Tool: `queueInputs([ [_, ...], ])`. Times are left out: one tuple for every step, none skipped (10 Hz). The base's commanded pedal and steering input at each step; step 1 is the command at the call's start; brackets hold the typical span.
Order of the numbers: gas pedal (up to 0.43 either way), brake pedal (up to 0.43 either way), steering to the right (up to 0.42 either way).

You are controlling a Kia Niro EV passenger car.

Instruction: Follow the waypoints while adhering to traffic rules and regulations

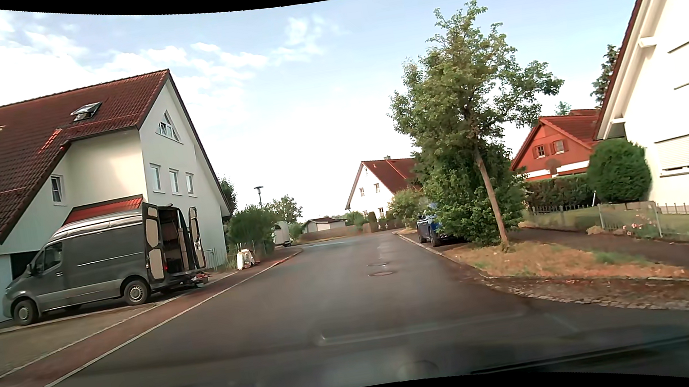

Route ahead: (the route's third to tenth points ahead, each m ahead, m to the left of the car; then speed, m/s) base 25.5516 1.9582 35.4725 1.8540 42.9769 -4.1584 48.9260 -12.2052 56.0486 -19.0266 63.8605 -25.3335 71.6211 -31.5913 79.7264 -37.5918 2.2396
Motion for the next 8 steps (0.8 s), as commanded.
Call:
queueInputs([
  [0.169, 0.000, 0.038],
  [0.169, 0.000, 0.035],
  [0.169, 0.000, 0.033],
  [0.169, 0.000, 0.032],
  [0.169, 0.000, 0.032],
  [0.169, 0.000, 0.030],
  [0.177, 0.000, 0.025],
  [0.177, 0.000, 0.018],
])
